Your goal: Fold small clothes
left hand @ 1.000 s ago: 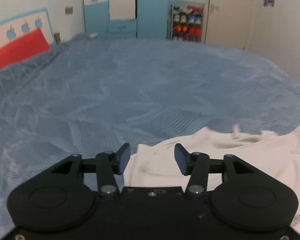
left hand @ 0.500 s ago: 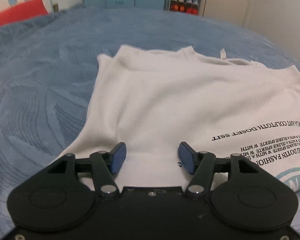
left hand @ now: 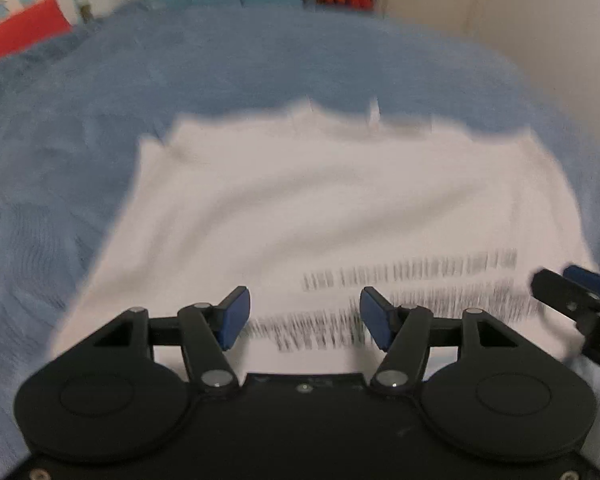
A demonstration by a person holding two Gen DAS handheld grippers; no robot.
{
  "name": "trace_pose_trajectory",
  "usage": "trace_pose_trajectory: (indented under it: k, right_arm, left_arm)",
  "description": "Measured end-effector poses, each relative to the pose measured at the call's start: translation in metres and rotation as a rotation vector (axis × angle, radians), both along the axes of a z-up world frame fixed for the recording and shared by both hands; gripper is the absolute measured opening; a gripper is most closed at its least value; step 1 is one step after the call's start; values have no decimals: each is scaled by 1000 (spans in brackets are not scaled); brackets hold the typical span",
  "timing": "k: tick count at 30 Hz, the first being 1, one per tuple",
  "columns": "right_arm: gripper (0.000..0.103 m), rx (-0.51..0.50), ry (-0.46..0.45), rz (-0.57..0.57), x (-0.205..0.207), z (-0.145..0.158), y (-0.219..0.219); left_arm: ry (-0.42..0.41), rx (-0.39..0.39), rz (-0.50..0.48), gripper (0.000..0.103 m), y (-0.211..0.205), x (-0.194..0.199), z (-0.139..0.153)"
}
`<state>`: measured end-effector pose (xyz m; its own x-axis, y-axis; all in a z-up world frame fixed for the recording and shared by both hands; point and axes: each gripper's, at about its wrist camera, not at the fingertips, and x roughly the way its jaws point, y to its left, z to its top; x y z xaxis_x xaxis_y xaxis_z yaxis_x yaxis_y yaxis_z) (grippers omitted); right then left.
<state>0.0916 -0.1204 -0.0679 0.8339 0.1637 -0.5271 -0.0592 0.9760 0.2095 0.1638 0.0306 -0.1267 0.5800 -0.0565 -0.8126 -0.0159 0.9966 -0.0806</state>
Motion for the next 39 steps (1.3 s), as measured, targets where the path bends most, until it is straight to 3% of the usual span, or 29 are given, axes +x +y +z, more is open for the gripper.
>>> trace_pose_trajectory:
  k: [1, 2, 4, 9, 13, 17, 21, 23, 24, 25, 27, 29, 31, 35, 39]
  right_arm:
    - [57, 3, 39, 7, 1, -8, 2]
    - [57, 5, 110, 3, 7, -21, 3]
    - [56, 15, 166, -6, 4, -36, -1]
    - [56, 52, 136, 0, -6, -11, -9]
    - [60, 85, 56, -17, -10, 14, -12]
    - [63, 57, 40, -47, -10, 13, -20]
    - [64, 72, 127, -110, 1, -18, -42]
    - [45, 121, 194, -131, 8, -38, -62]
    - [43, 161, 187, -135, 5, -38, -70]
    - [45, 219, 170, -128, 2, -33, -80]
    - [58, 292, 118, -132, -1, -18, -100]
    - [80, 296, 57, -167, -2, -4, -121]
    - [86, 284, 25, -210, 3, 0, -143]
    - [86, 335, 125, -242, 42, -20, -180]
    - [83, 334, 199, -184, 73, -40, -181]
  left_arm:
    - [103, -50, -32, 67, 0, 6, -22]
    - [111, -47, -35, 68, 3, 11, -36]
    - [66, -45, -25, 68, 2, 4, -37]
    - [39, -13, -31, 68, -4, 0, -8]
    - [-42, -21, -27, 68, -4, -6, 18]
    - [-121, 26, -9, 68, -3, -10, 24]
    - [-1, 118, 2, 72, 5, 9, -27]
    - [-24, 103, -20, 72, 10, 8, -37]
    - [-17, 102, -18, 70, 10, 8, -32]
    - [-22, 108, -18, 70, 8, 9, -20]
    - [-97, 129, -26, 70, 6, 5, -2]
    - [-150, 145, -63, 70, 4, 13, 16]
    - [-158, 137, -71, 70, 5, 25, 24]
    - [-142, 89, -47, 70, 10, 51, 25]
    - [-126, 88, -35, 70, 10, 61, 20]
